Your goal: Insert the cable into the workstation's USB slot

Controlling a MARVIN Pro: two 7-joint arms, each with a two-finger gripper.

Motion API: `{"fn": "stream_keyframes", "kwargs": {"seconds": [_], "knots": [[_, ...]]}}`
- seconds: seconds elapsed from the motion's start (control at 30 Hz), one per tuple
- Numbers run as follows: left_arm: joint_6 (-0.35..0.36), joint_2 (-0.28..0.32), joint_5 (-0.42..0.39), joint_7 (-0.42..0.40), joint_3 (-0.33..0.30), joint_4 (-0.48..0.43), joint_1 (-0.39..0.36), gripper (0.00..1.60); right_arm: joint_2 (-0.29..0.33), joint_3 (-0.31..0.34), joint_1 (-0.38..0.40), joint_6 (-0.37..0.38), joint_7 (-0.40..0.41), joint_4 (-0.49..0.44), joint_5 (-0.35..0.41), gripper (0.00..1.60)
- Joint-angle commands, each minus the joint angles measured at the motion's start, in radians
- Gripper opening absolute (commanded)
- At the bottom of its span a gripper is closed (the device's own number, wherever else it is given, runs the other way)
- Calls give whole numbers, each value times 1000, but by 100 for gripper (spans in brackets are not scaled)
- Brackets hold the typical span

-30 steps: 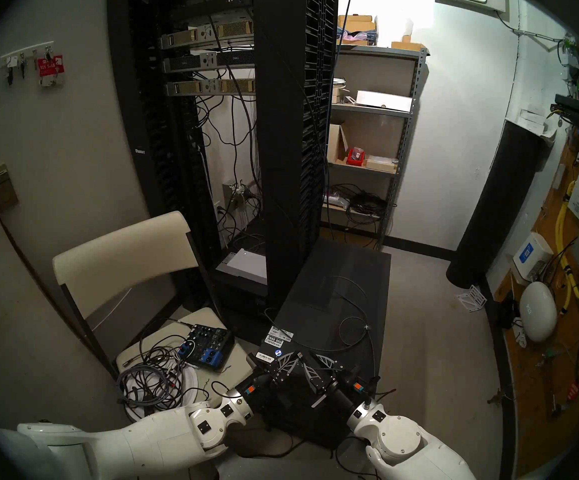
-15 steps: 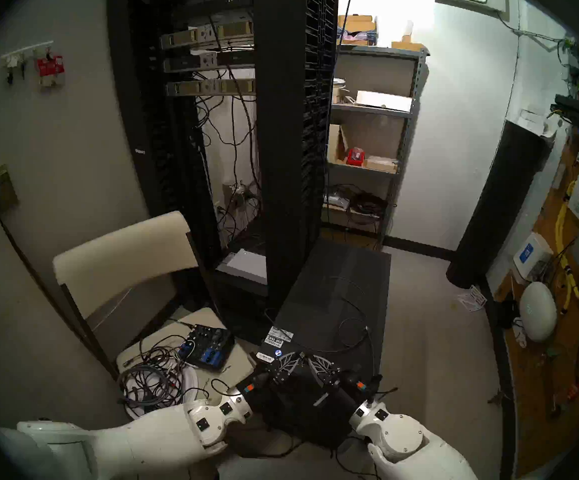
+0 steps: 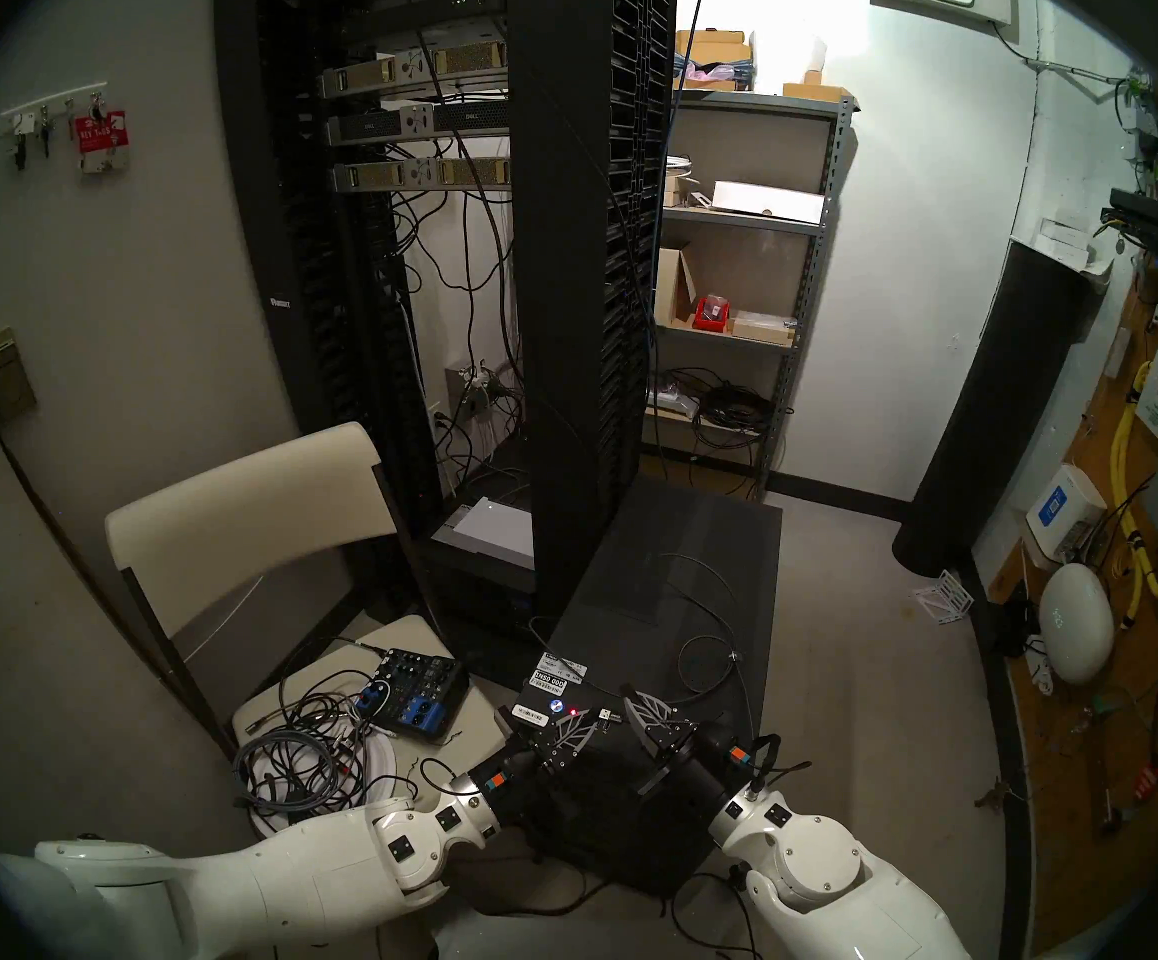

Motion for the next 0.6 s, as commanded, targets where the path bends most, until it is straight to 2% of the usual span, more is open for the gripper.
{"fn": "stream_keyframes", "kwargs": {"seconds": [0.0, 0.03, 0.07, 0.1, 0.13, 0.2, 0.23, 0.27, 0.57], "knots": [[-27, -25, 53, 43, -6, 17, 5, 41, -2, -4, 1, 16, 22, -42, 30, 0], [-30, -26, 70, 50, -6, 17, 4, 52, -2, -5, 2, 22, 26, -42, 33, 0], [-30, -26, 70, 50, -6, 17, 4, 52, -2, -5, 2, 22, 26, -42, 33, 0], [-32, -23, 83, 58, -7, 8, 3, 77, -4, -5, 2, 28, 27, -40, 33, 0], [-33, -23, 90, 65, -8, 3, 4, 73, -6, -5, 3, 29, 28, -39, 32, 0], [-40, -24, 115, 79, -10, 0, 4, 78, -8, -6, 4, 33, 29, -37, 32, 0], [-37, -19, 119, 76, -8, -11, 3, 92, -10, -6, 6, 35, 29, -35, 32, 0], [-34, -15, 121, 78, -8, -22, 6, 95, -12, -7, 7, 36, 28, -33, 31, 0], [-20, 18, 153, 104, -13, -90, 20, 92, -32, -7, 24, 34, 7, -9, 12, 0]]}}
